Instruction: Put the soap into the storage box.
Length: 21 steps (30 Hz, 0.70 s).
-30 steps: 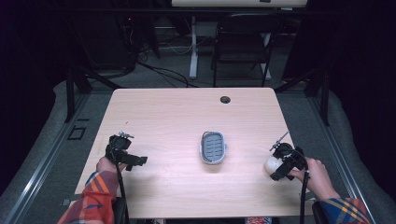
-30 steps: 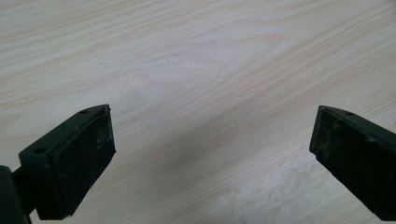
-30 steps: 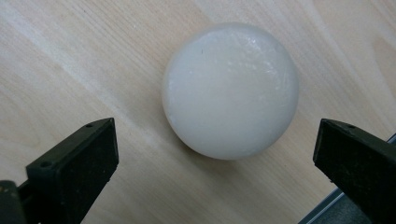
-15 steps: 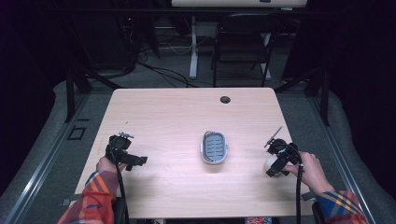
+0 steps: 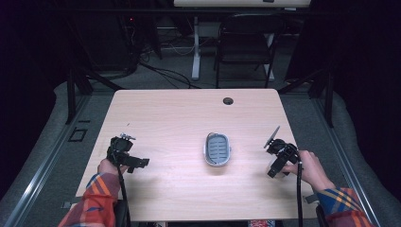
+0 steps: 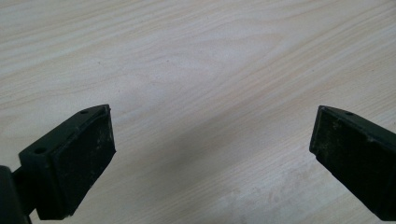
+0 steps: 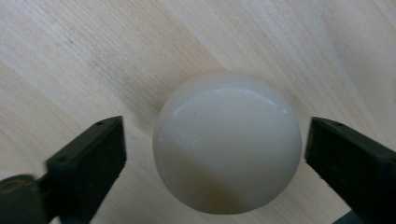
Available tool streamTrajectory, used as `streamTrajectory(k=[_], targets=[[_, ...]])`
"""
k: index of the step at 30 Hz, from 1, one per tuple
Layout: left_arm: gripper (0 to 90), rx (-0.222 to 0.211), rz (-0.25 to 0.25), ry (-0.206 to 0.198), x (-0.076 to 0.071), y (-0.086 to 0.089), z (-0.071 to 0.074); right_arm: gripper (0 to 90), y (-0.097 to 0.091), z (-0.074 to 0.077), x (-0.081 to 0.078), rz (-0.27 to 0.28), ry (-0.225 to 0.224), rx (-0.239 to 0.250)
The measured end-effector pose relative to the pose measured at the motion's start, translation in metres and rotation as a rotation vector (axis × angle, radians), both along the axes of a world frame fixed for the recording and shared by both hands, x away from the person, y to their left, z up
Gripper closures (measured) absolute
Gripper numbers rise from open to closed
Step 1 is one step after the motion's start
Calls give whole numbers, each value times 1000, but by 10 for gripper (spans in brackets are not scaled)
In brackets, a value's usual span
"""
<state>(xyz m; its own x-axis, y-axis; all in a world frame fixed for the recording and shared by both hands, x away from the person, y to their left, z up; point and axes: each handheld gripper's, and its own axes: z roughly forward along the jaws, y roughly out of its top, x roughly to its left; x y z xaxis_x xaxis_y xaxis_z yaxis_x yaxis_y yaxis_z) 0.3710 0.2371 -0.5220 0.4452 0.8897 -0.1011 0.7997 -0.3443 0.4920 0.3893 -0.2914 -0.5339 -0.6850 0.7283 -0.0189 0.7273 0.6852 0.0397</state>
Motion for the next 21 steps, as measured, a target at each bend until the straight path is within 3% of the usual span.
streamTrajectory(k=[3,8,9,13,15,17,21], targets=[[1,-1,-1,2,0,0,0,134,1,0,1,-1,8,-2],[1,-2,-2,4,0,0,0,148,1,-1,5,4,18,-16],[1,-2,-2,6,0,0,0,152,2,-3,4,-24,24,0],[1,-1,-4,6,0,0,0,183,1,-3,8,-3,52,-29],[1,-1,-4,9,0,0,0,197,2,-8,5,-53,28,14],[1,-1,-4,9,0,0,0,209,1,-4,10,-12,72,-36],[1,-1,-3,8,0,0,0,234,2,-5,10,-16,70,-49]])
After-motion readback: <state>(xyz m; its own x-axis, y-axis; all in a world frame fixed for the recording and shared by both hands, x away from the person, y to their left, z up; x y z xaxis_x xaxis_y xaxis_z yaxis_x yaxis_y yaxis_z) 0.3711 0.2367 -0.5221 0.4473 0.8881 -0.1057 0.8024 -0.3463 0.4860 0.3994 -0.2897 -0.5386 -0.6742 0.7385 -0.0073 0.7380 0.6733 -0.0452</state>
